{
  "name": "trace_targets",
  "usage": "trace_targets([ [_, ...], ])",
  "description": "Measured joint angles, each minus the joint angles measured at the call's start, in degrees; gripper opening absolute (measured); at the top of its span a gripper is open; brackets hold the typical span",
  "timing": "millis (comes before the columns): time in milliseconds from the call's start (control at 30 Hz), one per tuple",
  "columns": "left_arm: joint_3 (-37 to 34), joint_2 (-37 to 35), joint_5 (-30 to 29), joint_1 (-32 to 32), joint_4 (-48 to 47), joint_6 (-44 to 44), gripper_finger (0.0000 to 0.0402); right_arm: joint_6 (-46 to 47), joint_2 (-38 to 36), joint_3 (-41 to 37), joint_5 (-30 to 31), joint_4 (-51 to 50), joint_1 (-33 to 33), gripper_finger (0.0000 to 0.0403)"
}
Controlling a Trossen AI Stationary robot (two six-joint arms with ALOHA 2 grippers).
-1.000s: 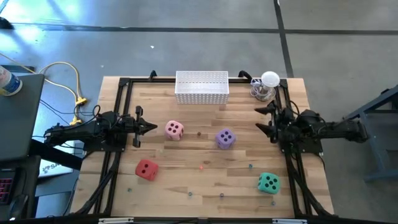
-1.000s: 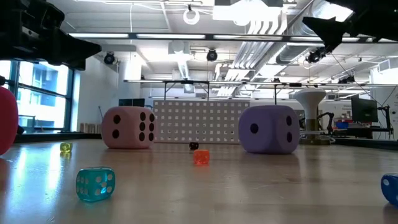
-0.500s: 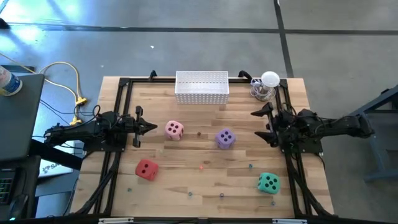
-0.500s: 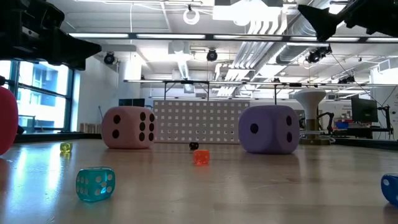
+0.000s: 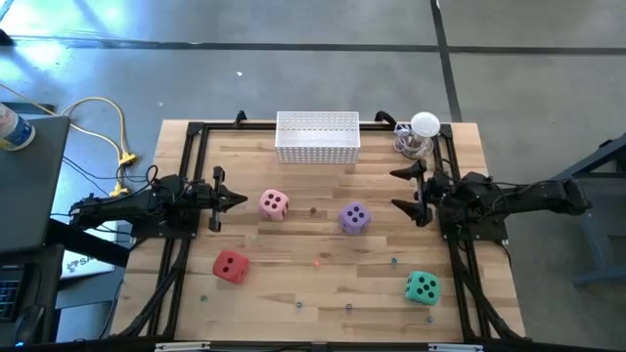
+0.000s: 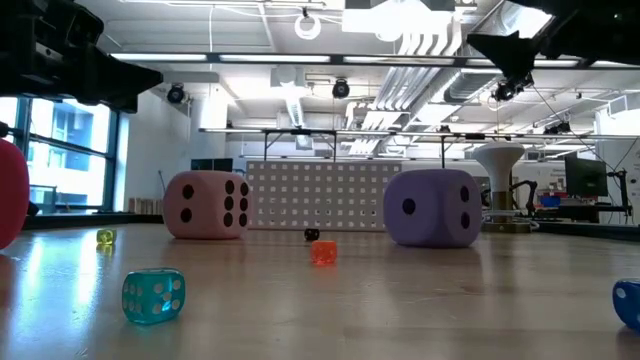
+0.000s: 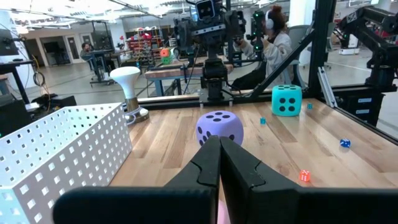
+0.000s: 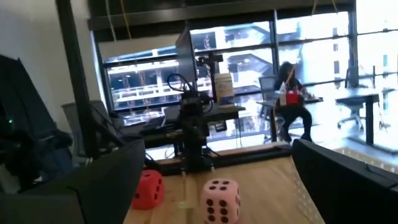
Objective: Pick & Place Dice
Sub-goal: Put the large purple dice into the white bin
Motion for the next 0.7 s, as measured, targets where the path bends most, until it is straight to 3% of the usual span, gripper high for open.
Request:
trace_targets([
  [433,0.0,-0.02,0.0,-0.02,0.0,0.0,0.0001,-1.39,4.7,0.02,2.93,0.19,0.25,0.0396],
  [700,0.0,-0.01,0.0,-0.02,-0.01,0.0,0.0001,-5.8,5.49,0.04,4.72,2.73,3.77,0.04],
])
